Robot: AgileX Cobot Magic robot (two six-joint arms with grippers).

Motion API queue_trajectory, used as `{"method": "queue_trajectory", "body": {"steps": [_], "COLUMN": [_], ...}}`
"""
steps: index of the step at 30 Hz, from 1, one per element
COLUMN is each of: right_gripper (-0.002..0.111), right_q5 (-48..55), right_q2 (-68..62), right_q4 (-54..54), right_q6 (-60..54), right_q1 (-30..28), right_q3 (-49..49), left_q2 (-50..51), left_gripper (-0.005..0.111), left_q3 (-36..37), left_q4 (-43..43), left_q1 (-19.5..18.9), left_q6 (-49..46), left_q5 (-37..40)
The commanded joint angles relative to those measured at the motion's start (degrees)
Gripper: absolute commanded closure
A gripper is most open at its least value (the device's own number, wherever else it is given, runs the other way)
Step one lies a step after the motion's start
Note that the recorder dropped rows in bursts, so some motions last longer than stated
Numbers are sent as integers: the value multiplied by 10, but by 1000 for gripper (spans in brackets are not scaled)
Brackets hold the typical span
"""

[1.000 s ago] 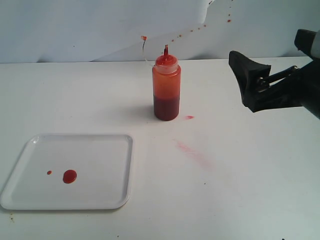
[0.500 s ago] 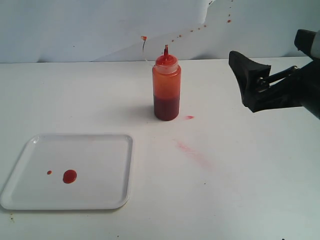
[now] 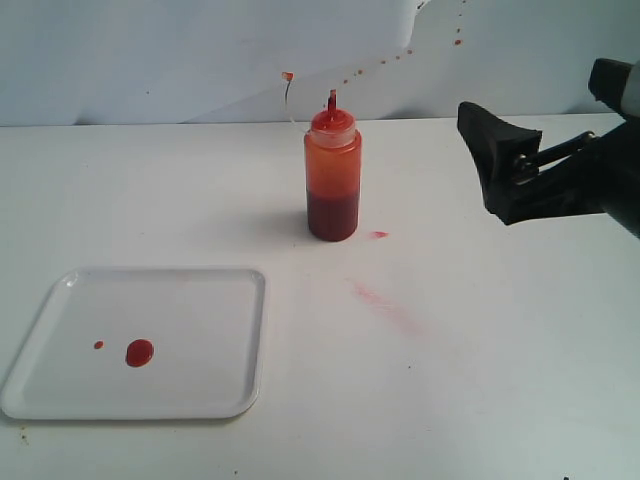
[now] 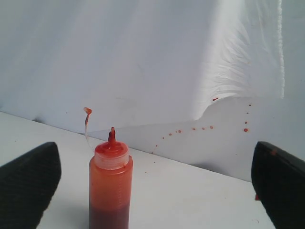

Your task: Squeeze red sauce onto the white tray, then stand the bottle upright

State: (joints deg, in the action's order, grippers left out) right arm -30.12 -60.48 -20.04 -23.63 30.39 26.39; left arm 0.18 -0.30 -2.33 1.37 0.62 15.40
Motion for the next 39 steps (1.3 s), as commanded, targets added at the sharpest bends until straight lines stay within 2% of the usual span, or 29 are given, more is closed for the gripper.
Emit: {"method": "queue_trajectory", "body": {"steps": [1, 5, 10, 13, 21, 25, 28, 30, 33, 39], "right_gripper": [3, 3, 3, 3, 3, 3, 3, 3, 3, 3], "right_q5": [-1, 0, 0, -11, -19, 78, 174, 214, 222, 230], "right_q2": [16, 85, 220, 294, 394, 413, 424, 437, 455, 490], "right_q4": [-1, -3, -3, -3, -3, -4, 53, 124, 210, 276], "right_q6": [3, 3, 3, -3, -5, -31, -45, -13, 79, 224], "right_q1": [-4, -39, -165, -211, -218, -218, -218, -218, -218, -218], "right_q3": [-3, -3, -3, -3, -3, -4, -27, -57, -104, -170], "left_q2": [-2, -2, -2, -2, -2, -2, -2, -2, -2, -2], "left_gripper": [107, 107, 107, 107, 107, 107, 107, 107, 107, 107], "left_q3": [3, 3, 3, 3, 3, 3, 3, 3, 3, 3], "left_q4": [0, 0, 0, 0, 0, 0, 0, 0, 0, 0], "left_q1": [-1, -1, -1, -1, -1, -1, -1, -1, -1, -1], "left_q6": [6, 6, 6, 6, 6, 6, 6, 6, 6, 6], "left_q5": [-2, -2, -2, -2, -2, -2, -2, -2, -2, -2]}}
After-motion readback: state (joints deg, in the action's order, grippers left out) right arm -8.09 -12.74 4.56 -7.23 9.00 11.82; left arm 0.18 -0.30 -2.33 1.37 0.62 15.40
